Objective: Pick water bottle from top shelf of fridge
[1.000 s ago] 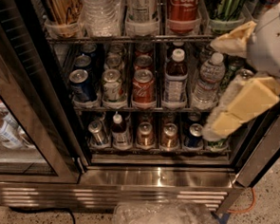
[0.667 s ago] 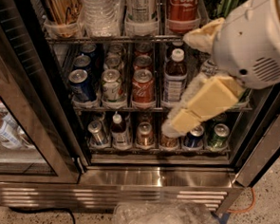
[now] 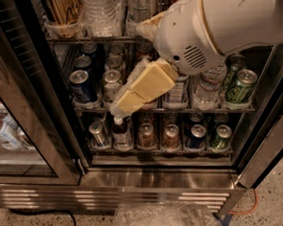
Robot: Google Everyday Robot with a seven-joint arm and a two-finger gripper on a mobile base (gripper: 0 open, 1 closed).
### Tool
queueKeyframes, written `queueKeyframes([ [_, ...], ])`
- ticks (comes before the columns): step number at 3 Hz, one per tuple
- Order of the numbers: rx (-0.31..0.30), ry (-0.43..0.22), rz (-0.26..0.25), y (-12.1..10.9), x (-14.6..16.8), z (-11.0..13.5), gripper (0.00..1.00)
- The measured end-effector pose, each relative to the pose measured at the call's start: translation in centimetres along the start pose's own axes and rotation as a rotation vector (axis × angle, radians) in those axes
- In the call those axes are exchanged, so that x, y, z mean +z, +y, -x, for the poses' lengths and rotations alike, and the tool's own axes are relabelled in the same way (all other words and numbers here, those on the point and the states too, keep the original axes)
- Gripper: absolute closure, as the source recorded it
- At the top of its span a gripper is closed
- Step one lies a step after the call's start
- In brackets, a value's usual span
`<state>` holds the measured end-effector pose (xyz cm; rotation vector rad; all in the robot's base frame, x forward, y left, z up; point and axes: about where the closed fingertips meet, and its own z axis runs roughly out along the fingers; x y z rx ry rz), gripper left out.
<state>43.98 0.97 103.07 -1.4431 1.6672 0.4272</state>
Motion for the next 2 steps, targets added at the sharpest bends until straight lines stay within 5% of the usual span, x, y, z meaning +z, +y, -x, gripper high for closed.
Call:
queueKeyframes([
  [2,0.023,-0.047,-0.034,0.4,1.3,1.3,0.0],
])
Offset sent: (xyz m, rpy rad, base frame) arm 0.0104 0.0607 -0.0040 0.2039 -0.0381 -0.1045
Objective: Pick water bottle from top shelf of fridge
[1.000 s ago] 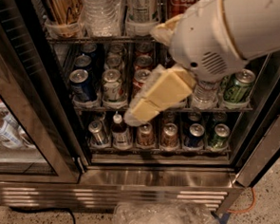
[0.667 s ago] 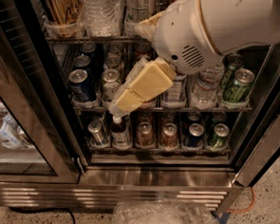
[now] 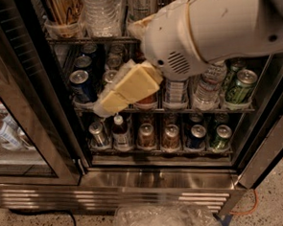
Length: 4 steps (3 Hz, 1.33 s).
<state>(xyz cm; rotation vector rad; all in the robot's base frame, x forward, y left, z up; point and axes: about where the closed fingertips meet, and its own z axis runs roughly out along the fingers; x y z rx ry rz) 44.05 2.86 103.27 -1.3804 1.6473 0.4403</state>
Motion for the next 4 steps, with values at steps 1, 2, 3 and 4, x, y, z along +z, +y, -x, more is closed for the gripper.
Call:
queueKeyframes([
  [1,0.102,-0.085,-0.06,2.3,2.4,2.4,0.0],
  [2,0.158,-0.177,-0.114,2.8,4.5,5.5,0.0],
  [3,0.203,-0.229,-0.208,2.3,5.5,7.8,0.0],
  [4,0.179,-0.239,-0.215,2.8,5.0,9.2,0.0],
])
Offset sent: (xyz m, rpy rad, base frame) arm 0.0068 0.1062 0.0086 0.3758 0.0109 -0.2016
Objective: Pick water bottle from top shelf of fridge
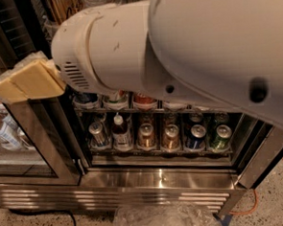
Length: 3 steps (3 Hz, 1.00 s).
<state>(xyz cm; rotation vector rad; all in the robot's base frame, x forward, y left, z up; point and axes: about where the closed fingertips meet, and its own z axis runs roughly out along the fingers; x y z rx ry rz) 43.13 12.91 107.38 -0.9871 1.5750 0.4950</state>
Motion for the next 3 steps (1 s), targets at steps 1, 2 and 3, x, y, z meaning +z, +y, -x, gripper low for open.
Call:
queueKeyframes([
  [1,-0.001,0.0,0.0,0.1,0.0,0.1,0.0],
  [2,0.083,-0.03,-0.04,0.3,1.1,0.0,0.0],
  [3,0.267,-0.06,-0.092,1.0,4.0,-2.1,0.0],
])
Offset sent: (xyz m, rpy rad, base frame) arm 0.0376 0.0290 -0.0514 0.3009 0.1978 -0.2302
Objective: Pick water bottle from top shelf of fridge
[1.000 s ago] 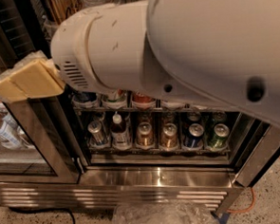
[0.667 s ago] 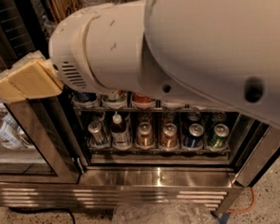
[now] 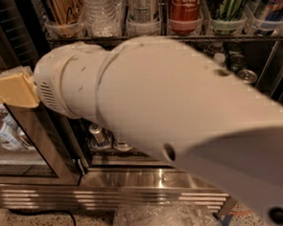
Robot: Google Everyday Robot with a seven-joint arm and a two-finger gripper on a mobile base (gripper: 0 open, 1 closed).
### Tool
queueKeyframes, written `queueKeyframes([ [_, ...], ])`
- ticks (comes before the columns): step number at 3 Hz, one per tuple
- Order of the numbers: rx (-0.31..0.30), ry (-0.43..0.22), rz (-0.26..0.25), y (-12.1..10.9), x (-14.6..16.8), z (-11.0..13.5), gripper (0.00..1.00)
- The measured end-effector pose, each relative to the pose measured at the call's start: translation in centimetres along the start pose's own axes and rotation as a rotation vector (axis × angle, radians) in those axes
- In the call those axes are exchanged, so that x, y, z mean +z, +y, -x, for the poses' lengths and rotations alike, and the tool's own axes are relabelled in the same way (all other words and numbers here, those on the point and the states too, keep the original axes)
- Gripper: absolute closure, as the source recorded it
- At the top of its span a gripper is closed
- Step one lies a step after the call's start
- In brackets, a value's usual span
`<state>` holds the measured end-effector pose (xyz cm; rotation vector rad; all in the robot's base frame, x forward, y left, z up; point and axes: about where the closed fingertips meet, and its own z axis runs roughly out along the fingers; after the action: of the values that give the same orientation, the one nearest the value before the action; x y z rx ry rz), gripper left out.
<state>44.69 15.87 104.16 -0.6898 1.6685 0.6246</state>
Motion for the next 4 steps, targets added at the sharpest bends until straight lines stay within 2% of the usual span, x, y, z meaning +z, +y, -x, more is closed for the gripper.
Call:
queueKeyframes([
  [1,-0.014,-0.061,-0.056,-0.2,-0.1,2.3,0.0],
  [2,-0.014,-0.061,-0.056,-0.2,-0.1,2.3,0.0],
  [3,0.007,-0.077,-0.092,-1.0,0.0,2.0,0.0],
  [4,0.072,-0.089,-0.17,-3.9,1.0,-0.7,0.0],
])
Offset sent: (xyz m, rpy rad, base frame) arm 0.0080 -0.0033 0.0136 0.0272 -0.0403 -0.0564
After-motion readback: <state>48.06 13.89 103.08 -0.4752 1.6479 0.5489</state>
